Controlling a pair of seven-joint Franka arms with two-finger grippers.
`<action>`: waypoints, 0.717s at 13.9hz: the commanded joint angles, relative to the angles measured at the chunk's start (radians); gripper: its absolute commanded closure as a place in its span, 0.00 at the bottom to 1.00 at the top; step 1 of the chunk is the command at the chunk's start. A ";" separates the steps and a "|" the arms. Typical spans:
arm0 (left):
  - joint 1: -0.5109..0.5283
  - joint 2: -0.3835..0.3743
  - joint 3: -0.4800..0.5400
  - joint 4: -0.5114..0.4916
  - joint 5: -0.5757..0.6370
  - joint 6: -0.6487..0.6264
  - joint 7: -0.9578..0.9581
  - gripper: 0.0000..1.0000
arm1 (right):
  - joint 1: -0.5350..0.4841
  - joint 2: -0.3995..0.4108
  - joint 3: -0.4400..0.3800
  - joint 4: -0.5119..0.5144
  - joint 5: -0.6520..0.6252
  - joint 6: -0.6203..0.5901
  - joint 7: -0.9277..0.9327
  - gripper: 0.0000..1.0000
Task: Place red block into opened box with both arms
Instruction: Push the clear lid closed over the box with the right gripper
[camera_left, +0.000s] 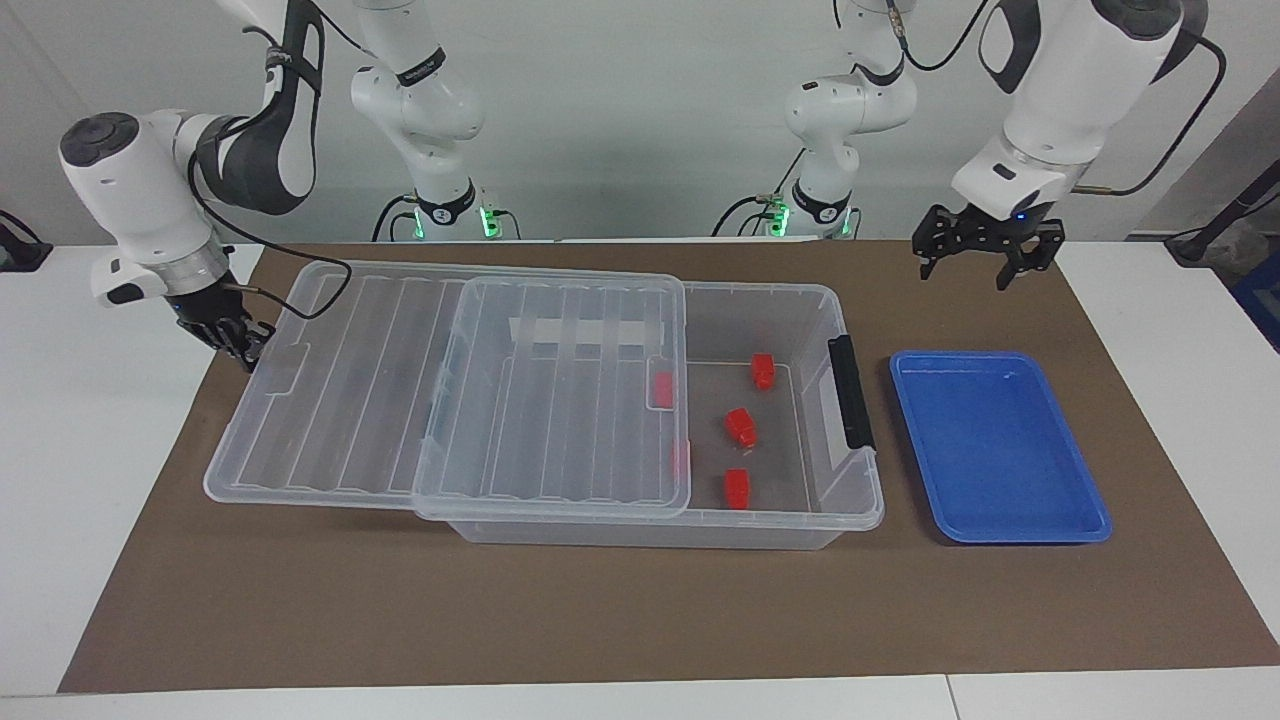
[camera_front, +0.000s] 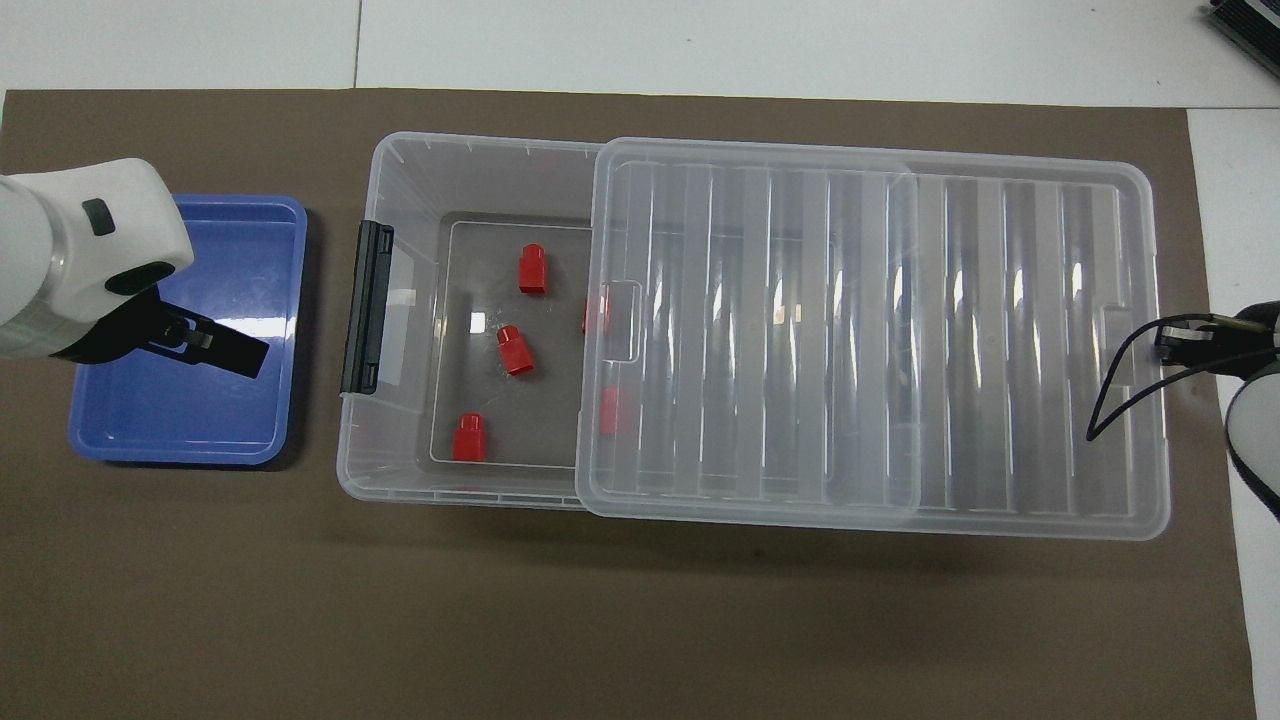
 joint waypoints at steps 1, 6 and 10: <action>0.017 -0.013 0.011 -0.015 0.012 -0.003 0.017 0.00 | 0.019 -0.014 0.004 -0.004 0.032 -0.002 -0.030 1.00; 0.010 -0.021 0.010 -0.031 0.011 0.034 0.002 0.00 | 0.099 -0.017 0.006 -0.004 0.033 -0.020 -0.032 1.00; 0.013 -0.021 0.016 -0.028 0.009 0.043 -0.001 0.00 | 0.207 -0.020 0.006 -0.005 0.036 -0.028 -0.030 1.00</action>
